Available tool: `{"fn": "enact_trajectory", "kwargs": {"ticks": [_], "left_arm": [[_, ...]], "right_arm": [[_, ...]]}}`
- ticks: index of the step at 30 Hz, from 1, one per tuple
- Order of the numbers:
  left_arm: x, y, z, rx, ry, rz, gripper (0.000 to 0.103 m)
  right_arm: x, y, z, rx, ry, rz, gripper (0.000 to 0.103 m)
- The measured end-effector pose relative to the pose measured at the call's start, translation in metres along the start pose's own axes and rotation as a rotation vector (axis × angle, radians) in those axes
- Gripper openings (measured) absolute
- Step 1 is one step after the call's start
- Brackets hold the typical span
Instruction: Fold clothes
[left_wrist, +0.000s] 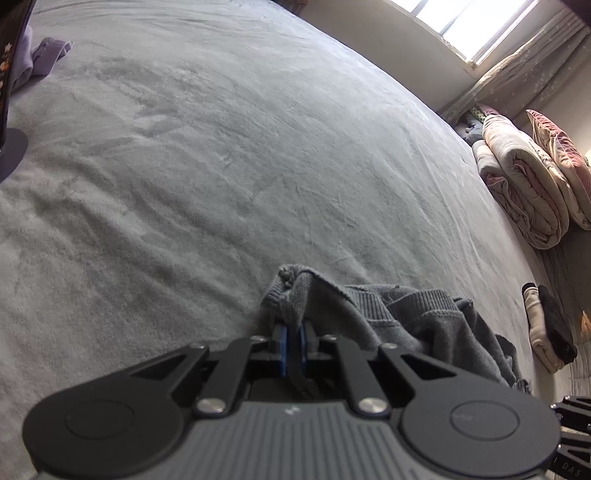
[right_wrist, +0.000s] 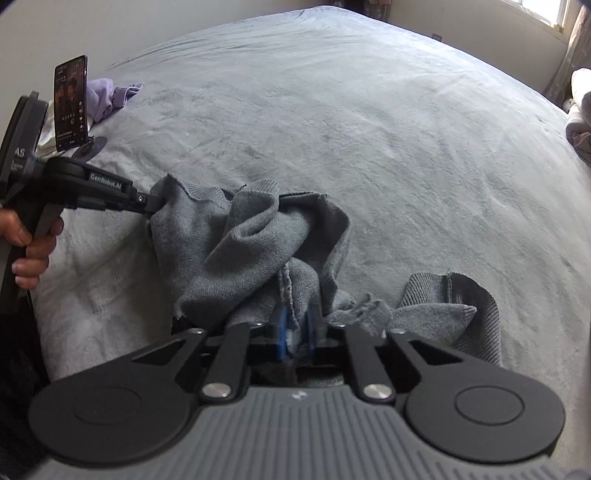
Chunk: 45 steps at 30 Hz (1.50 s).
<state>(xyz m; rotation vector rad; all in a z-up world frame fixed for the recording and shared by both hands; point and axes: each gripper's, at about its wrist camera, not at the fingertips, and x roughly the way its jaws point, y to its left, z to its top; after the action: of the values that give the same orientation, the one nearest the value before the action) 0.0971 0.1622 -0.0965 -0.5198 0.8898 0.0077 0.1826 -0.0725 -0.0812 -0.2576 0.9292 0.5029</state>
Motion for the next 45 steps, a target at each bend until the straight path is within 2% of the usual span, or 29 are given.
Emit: {"fn": "enact_trajectory", "kwargs": {"ticks": [7,11,12,15,19,20,22,24,25,32,33,34,35,36,39,42,45], "left_arm": [[-0.017,-0.025,0.029,0.062,-0.103,-0.014,0.005],[-0.01,-0.047,0.053,0.109,-0.132,-0.017,0.005],[-0.007,-0.054,0.06,0.123,-0.139,-0.017,0.005],[0.001,-0.076,0.079,0.172,-0.165,-0.015,0.005],[0.008,-0.102,0.09,0.232,-0.168,-0.028,0.005],[0.009,-0.107,0.089,0.244,-0.168,-0.029,0.005],[0.009,-0.11,0.084,0.263,-0.165,-0.025,0.005],[0.01,-0.105,0.079,0.263,-0.151,-0.016,0.005],[0.01,-0.101,0.076,0.26,-0.144,-0.012,0.005],[0.013,-0.062,0.071,0.198,-0.094,0.036,0.005],[0.013,-0.059,0.071,0.193,-0.091,0.038,0.005],[0.012,-0.057,0.072,0.191,-0.091,0.04,0.005],[0.012,-0.056,0.073,0.19,-0.091,0.041,0.005],[0.011,-0.055,0.073,0.19,-0.092,0.043,0.005],[0.006,-0.056,0.078,0.198,-0.099,0.048,0.005],[-0.002,-0.062,0.088,0.214,-0.127,0.033,0.005],[-0.001,-0.077,0.102,0.238,-0.154,0.026,0.005]], "right_arm": [[-0.033,-0.028,0.008,0.048,-0.128,-0.077,0.007],[-0.044,-0.054,0.016,0.072,-0.186,-0.168,0.004],[-0.046,-0.061,0.018,0.081,-0.2,-0.198,0.0],[-0.05,-0.088,0.024,0.129,-0.236,-0.269,0.0],[-0.049,-0.119,0.03,0.242,-0.26,-0.179,0.003],[-0.046,-0.122,0.03,0.262,-0.258,-0.148,0.011],[-0.036,-0.123,0.031,0.293,-0.248,-0.087,0.019],[-0.021,-0.12,0.032,0.312,-0.221,-0.03,0.041],[-0.014,-0.116,0.032,0.316,-0.209,-0.012,0.045],[0.033,-0.095,0.031,0.35,-0.104,0.094,0.045],[0.039,-0.092,0.031,0.356,-0.093,0.106,0.044],[0.044,-0.089,0.031,0.359,-0.085,0.111,0.037],[0.047,-0.086,0.031,0.356,-0.077,0.109,0.012],[0.049,-0.083,0.033,0.351,-0.072,0.106,0.008],[0.038,-0.08,0.039,0.314,-0.111,0.054,0.007],[0.014,-0.085,0.045,0.297,-0.186,-0.012,0.007],[-0.011,-0.099,0.055,0.291,-0.268,-0.115,0.007]]}}
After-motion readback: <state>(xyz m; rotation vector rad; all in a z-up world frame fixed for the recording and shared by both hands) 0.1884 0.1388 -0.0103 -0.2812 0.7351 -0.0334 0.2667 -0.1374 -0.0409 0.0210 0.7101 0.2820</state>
